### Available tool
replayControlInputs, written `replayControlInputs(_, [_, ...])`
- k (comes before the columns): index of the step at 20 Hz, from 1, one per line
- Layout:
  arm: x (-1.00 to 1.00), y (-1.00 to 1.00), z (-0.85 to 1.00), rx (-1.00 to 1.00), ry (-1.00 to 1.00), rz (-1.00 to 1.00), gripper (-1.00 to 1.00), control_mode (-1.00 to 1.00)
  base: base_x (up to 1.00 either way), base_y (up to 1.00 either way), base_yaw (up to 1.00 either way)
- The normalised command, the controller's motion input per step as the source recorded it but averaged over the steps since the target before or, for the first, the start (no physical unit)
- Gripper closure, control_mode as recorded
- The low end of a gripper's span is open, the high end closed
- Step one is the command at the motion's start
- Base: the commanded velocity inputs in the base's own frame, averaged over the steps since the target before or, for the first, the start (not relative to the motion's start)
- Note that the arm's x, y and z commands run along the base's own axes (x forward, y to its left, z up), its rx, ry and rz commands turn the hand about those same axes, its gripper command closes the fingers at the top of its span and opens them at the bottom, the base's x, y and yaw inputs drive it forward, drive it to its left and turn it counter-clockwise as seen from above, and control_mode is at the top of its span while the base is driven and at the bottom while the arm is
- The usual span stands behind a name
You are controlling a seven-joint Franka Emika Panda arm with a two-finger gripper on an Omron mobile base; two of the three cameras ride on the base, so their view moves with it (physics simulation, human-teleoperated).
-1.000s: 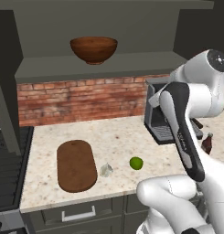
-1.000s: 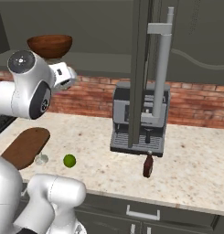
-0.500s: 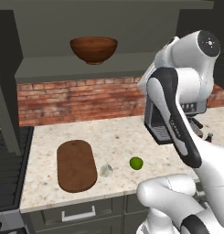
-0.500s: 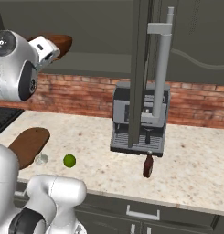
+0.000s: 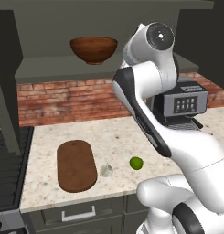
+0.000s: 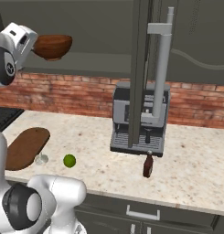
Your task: Open the cabinet. Place the bowl and condiment on the counter. Then place the lime and garlic on the cutting board.
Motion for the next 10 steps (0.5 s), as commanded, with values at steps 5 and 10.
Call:
replayControlInputs(5, [0.50,0.04,0.00,-0.07,0.02,0.00,-1.00,-1.00,0.00,0.00,0.00])
replayControlInputs(10, [0.28,0.31,0.00,-0.11,0.00,0.00,-1.00,-1.00,0.00,0.00,0.00])
